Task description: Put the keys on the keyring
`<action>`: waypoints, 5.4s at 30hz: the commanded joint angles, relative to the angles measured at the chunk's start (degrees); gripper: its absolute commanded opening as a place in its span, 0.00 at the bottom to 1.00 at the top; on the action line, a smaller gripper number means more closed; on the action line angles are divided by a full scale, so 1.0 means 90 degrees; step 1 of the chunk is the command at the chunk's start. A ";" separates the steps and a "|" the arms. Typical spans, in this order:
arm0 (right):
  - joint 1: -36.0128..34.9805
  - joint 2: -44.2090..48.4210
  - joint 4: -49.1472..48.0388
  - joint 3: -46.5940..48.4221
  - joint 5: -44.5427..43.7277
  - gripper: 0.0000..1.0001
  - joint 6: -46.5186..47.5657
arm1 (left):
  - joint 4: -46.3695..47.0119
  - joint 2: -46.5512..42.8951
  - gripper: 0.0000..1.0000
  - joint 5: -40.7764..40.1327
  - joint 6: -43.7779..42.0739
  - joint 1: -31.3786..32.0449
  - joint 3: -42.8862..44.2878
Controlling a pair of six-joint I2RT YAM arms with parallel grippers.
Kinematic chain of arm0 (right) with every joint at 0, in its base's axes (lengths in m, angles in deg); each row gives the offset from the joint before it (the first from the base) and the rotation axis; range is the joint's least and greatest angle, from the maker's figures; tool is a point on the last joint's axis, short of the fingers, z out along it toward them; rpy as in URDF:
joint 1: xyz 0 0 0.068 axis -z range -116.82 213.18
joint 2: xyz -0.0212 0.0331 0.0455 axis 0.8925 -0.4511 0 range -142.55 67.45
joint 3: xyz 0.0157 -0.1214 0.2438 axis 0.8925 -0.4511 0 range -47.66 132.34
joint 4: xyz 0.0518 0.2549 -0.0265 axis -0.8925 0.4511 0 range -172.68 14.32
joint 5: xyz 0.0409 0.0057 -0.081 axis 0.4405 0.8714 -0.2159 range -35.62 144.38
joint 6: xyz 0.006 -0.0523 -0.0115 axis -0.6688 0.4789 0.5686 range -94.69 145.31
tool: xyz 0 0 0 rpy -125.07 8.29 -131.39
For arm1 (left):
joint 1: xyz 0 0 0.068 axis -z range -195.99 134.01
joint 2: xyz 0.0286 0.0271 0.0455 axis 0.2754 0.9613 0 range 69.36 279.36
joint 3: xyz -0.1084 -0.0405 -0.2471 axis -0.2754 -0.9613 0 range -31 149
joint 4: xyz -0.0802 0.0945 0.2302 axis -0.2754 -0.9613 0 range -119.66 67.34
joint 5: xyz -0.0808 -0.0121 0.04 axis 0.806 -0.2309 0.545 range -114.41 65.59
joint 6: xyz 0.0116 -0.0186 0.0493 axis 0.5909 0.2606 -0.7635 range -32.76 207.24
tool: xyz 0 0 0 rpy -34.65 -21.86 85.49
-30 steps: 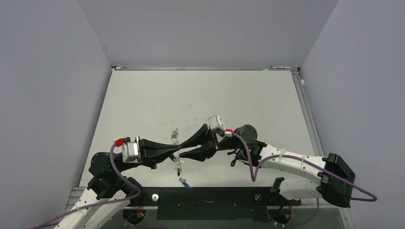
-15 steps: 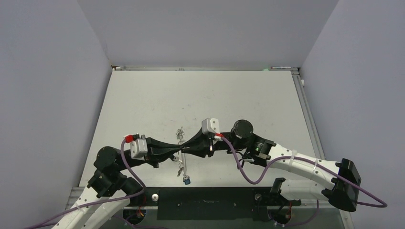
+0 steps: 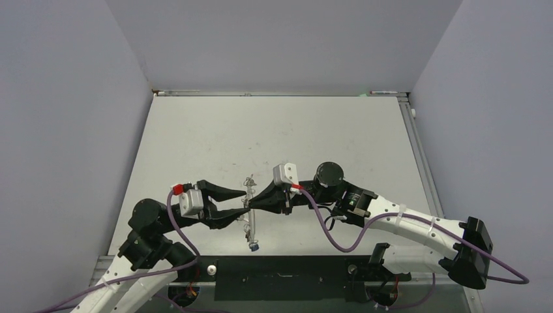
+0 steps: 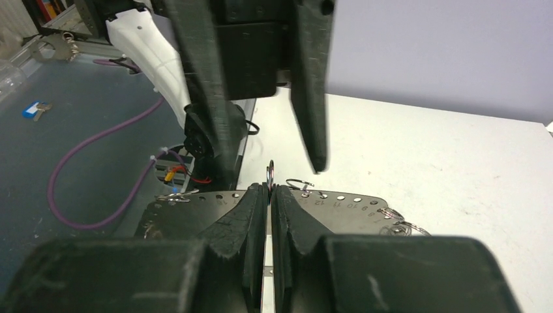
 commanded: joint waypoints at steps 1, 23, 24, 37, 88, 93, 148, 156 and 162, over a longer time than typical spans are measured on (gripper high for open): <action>0.0262 0.0176 -0.0774 0.0001 -0.0133 0.05 -0.0086 | 0.0394 -0.0249 0.47 0.0213 0.0281 0.0029 0.0211; 0.0323 0.0464 -0.3122 -0.0656 0.0668 0.05 -0.1550 | 0.1656 -0.0297 0.24 0.0472 0.1233 0.0019 -0.0371; 0.0325 0.0434 -0.3186 -0.0658 0.0686 0.05 -0.1586 | 0.1698 -0.0277 0.24 0.0500 0.1260 0.0012 -0.0377; 0.0271 0.0158 -0.3495 -0.0619 0.0817 0.05 -0.1736 | 0.1948 -0.0144 0.21 0.0674 0.1459 -0.0090 -0.0438; -0.0097 -0.0230 -0.2432 -0.0033 0.1139 0.05 -0.0926 | 0.2066 0.0531 0.00 0.1087 0.1866 -0.0547 -0.0403; -0.0107 -0.0186 -0.2290 -0.0037 0.1070 0.08 -0.0848 | 0.1471 0.0480 0.00 0.0873 0.1489 -0.0568 -0.0219; -0.0012 -0.0026 0.2191 0.1054 -0.0024 0.37 0.1238 | -0.3331 0.1301 0.00 -0.0558 -0.1620 0.0111 0.2192; 0.0049 -0.0439 0.1945 0.1233 0.0365 0.35 0.1040 | -0.3190 0.1417 0.00 -0.0341 -0.1621 0.0201 0.2097; 0.0059 -0.0479 0.1841 0.1216 0.0328 0.34 0.0951 | -0.3097 0.1383 0.00 -0.0153 -0.1575 0.0224 0.2027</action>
